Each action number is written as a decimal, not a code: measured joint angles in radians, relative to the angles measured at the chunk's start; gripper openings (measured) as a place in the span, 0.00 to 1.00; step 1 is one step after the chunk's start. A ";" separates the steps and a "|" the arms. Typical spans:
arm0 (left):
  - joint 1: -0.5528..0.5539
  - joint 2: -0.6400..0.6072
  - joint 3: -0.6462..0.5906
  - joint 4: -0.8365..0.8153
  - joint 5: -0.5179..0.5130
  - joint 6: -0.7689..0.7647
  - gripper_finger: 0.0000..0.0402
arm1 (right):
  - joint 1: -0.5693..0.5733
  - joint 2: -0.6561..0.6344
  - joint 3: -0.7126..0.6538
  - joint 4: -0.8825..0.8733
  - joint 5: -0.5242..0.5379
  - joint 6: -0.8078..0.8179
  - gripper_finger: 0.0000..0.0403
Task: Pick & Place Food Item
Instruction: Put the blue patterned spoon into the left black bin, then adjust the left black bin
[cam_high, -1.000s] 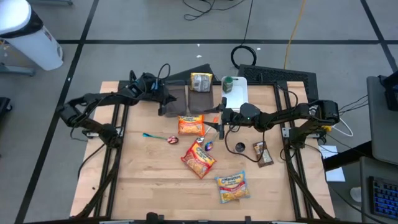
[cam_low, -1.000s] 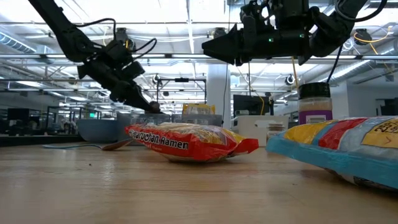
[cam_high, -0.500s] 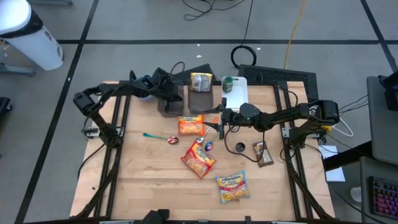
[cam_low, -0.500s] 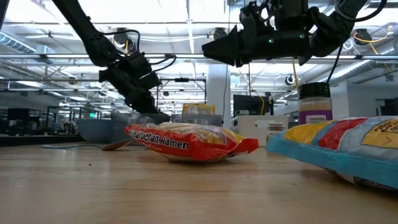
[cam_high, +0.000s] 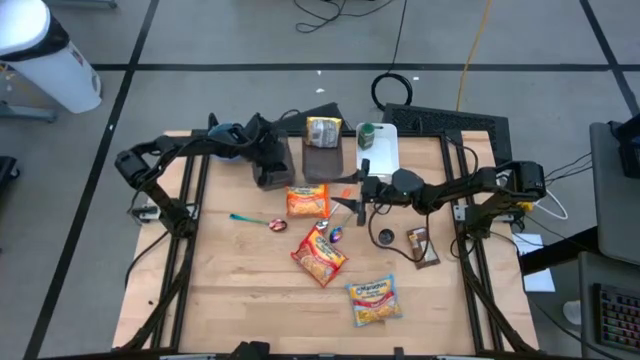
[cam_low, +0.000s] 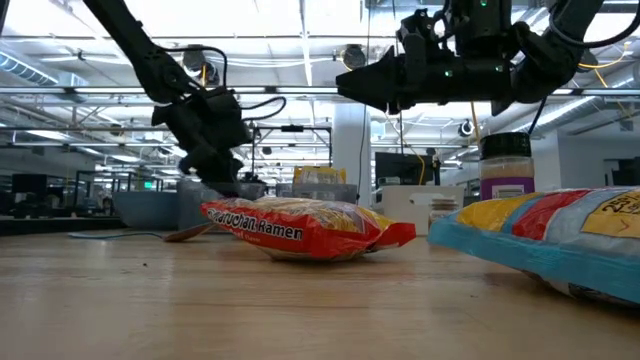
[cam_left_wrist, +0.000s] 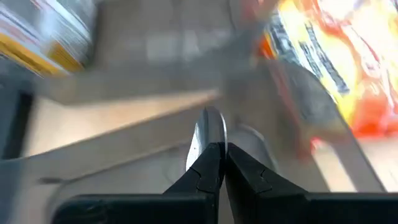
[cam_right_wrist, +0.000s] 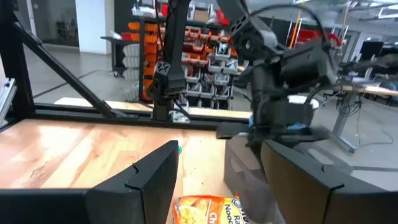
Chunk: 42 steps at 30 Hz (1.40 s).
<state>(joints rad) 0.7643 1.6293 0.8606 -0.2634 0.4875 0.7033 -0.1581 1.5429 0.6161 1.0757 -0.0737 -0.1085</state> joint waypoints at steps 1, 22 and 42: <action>-0.002 0.001 -0.001 -0.006 0.000 0.001 0.05 | 0.000 0.000 -0.004 0.012 0.001 0.003 0.56; -0.060 0.000 -0.001 -0.001 -0.053 0.034 0.05 | -0.020 0.000 -0.006 0.012 0.001 0.066 0.56; -0.056 -0.001 0.132 -0.108 -0.176 -0.153 0.44 | -0.020 0.000 -0.006 0.002 -0.001 0.067 0.56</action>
<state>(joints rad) 0.7078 1.6287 0.9928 -0.3716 0.3113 0.5500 -0.1780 1.5425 0.6106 1.0781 -0.0750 -0.0418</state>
